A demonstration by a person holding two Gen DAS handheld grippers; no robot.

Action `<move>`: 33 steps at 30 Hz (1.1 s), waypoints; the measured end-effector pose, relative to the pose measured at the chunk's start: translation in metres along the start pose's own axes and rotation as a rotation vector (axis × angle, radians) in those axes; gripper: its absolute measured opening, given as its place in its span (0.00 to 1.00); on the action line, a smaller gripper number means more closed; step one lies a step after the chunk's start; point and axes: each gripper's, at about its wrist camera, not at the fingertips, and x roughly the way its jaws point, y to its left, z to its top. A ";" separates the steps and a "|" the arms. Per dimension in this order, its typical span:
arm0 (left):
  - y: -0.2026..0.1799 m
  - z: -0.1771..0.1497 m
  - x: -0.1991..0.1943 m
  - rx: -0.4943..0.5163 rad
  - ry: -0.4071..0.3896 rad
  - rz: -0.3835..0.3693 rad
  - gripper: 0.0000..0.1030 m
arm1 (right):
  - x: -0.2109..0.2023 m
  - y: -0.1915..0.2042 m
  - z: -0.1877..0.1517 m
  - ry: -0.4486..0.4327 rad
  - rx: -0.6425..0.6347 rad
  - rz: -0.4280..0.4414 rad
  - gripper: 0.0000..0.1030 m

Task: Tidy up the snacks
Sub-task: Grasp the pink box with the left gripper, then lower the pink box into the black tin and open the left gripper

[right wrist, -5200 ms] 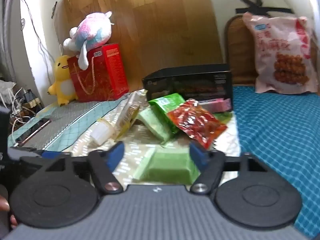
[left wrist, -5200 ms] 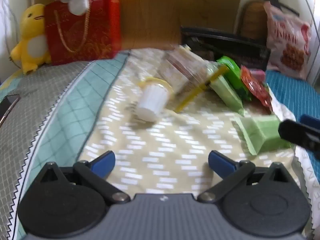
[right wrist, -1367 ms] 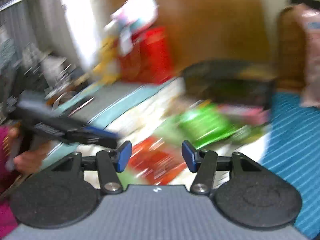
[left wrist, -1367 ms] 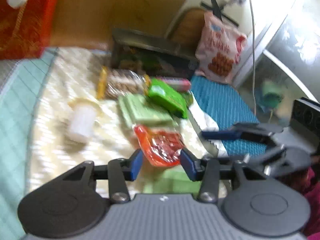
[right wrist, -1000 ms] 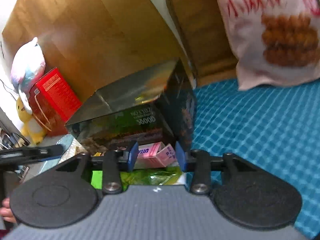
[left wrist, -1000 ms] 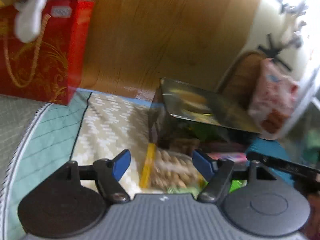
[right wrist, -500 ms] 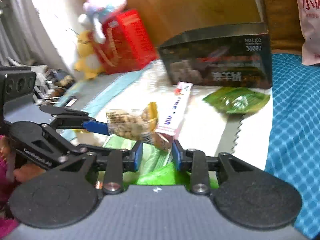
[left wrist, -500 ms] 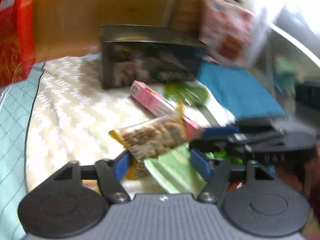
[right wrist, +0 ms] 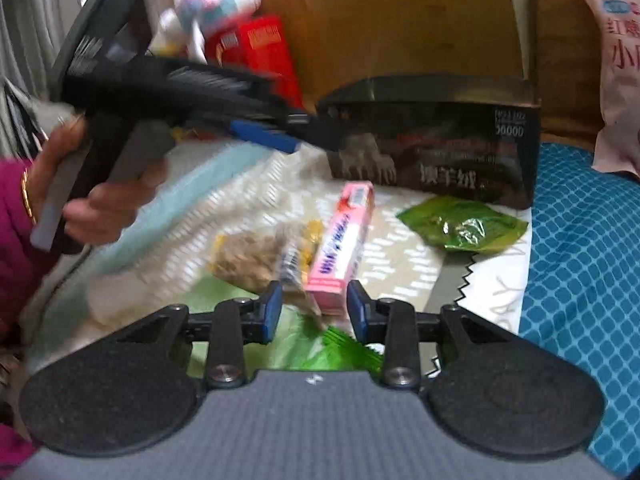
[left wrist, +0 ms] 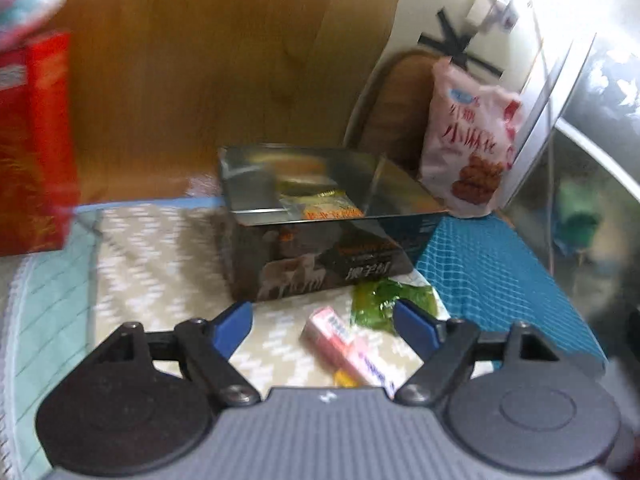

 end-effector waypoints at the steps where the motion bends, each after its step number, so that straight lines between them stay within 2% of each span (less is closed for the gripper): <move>1: -0.002 0.001 0.014 0.008 0.018 0.004 0.77 | 0.003 -0.002 0.002 0.003 -0.008 -0.022 0.37; 3: -0.006 0.001 0.040 0.020 0.054 0.024 0.74 | 0.005 -0.009 0.007 -0.023 -0.037 -0.118 0.37; 5: -0.008 -0.002 0.062 0.035 0.116 0.032 0.47 | -0.005 -0.015 0.009 -0.081 -0.059 -0.233 0.38; 8: -0.004 -0.013 0.061 -0.013 0.126 0.012 0.40 | -0.027 -0.027 0.008 -0.145 -0.033 -0.278 0.38; 10: -0.002 -0.019 0.048 -0.021 0.118 -0.013 0.39 | -0.037 -0.032 0.005 -0.162 -0.023 -0.260 0.38; 12: 0.002 -0.024 0.032 -0.046 0.096 -0.017 0.48 | -0.039 -0.034 0.000 -0.147 -0.018 -0.210 0.40; 13: 0.003 -0.025 0.025 -0.054 0.078 -0.012 0.58 | -0.036 -0.033 -0.003 -0.125 -0.013 -0.180 0.40; 14: 0.005 -0.025 0.018 -0.049 0.064 -0.006 0.60 | -0.032 -0.026 -0.006 -0.105 -0.004 -0.169 0.40; 18: -0.002 -0.024 0.021 -0.002 0.089 0.013 0.60 | -0.013 -0.021 -0.014 -0.049 -0.008 -0.196 0.40; 19: -0.004 -0.025 0.027 0.008 0.108 0.023 0.60 | -0.008 -0.024 -0.014 -0.042 0.014 -0.178 0.40; 21: -0.004 -0.029 0.038 -0.001 0.142 0.008 0.54 | -0.008 -0.027 -0.009 -0.041 0.020 -0.148 0.28; 22: -0.003 -0.029 0.039 -0.030 0.143 -0.021 0.49 | -0.008 -0.026 -0.003 -0.027 0.013 -0.151 0.28; 24: -0.006 -0.026 0.034 -0.056 0.144 -0.001 0.46 | -0.018 -0.023 0.013 -0.043 -0.009 -0.142 0.28; 26: -0.009 -0.015 0.015 -0.067 0.090 -0.004 0.46 | -0.036 -0.019 0.040 -0.092 -0.044 -0.138 0.28; 30: -0.014 0.033 -0.040 -0.099 -0.070 -0.052 0.46 | -0.079 -0.008 0.117 -0.216 -0.153 -0.177 0.28; 33: -0.026 0.078 -0.079 -0.097 -0.200 -0.043 0.46 | -0.101 0.004 0.183 -0.274 -0.251 -0.230 0.28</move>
